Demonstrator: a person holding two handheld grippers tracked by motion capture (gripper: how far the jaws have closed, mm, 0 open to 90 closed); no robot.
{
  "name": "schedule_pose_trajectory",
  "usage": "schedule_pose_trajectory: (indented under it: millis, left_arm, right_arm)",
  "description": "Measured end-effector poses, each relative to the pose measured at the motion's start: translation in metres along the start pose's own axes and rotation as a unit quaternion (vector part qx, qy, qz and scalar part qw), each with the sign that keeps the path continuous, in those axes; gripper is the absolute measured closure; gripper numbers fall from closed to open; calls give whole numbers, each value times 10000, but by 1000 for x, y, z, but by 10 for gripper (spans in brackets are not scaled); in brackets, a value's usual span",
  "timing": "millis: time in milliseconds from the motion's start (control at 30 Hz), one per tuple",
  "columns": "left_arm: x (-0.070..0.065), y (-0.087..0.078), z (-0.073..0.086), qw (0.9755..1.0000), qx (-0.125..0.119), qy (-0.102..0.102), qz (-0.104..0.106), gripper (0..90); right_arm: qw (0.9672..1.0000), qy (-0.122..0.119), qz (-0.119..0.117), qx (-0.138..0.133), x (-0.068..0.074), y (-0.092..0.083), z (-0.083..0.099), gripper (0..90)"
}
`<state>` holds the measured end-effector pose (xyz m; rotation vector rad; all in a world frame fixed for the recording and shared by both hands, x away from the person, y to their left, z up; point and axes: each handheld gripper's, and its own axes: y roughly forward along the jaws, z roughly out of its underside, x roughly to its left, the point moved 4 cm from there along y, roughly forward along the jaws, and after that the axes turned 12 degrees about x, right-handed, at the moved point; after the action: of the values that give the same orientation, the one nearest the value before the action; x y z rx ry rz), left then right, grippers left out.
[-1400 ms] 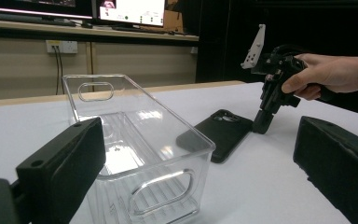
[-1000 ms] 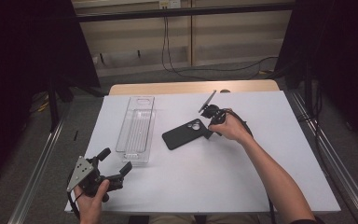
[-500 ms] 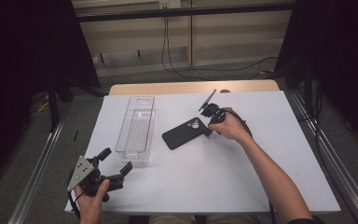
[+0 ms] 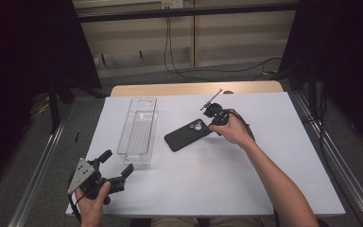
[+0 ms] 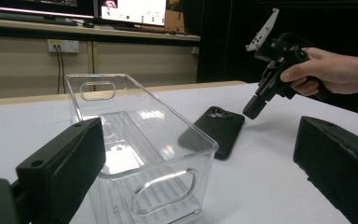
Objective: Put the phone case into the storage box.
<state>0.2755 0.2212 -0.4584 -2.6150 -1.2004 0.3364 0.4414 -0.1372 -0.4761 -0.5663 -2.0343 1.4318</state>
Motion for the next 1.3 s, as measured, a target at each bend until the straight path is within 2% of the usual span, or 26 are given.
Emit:
schedule_pose_trajectory:
  millis: [33, 100, 200, 233, 300, 433, 500, 800, 867, 900, 1233, 1267, 1300]
  left_arm:
    - [0, 0, 0, 10000, 18, 14, 60, 24]
    - [-1, 1, 0, 10000, 5, -35, 34, 24]
    - [-1, 1, 0, 10000, 15, -2, 44, 24]
    - [-1, 1, 0, 10000, 28, -3, -15, 24]
    - [-1, 1, 0, 10000, 22, 9, 43, 24]
    - [-1, -1, 1, 10000, 13, -33, 19, 24]
    - [0, 0, 0, 10000, 14, 5, 47, 24]
    - [-1, 0, 1, 10000, 31, 42, 49, 24]
    - [-1, -1, 1, 10000, 20, -26, 24, 24]
    - [1, -1, 1, 10000, 34, 39, 11, 24]
    - [0, -1, 1, 10000, 1, -15, 27, 24]
    - [0, -1, 1, 10000, 2, -15, 23, 24]
    - [0, -1, 1, 10000, 9, -23, -4, 24]
  right_arm:
    - [10000, -38, -21, -79, 3, -1, -3, 900]
    - [9998, -68, -64, -172, 6, -2, -6, 900]
    - [9994, -111, -86, -310, 9, -1, -10, 900]
    - [9993, -155, -78, -346, 9, -1, -12, 900]
    - [9984, -174, -100, -532, 14, 2, -20, 900]
    - [9976, -174, -105, -658, 16, 2, -25, 900]
    - [9970, -247, -82, -730, 18, 2, -30, 900]
    - [9966, -295, -88, -759, 28, 11, -52, 900]
    - [9963, -299, -93, -805, 31, 13, -59, 900]
    - [9964, -319, -61, -784, 32, 14, -63, 900]
    - [9975, -308, -92, -622, 44, 36, -89, 900]
    - [9976, -389, -64, -573, 44, 39, -90, 900]
    - [9978, -370, -56, -550, 45, 42, -91, 900]
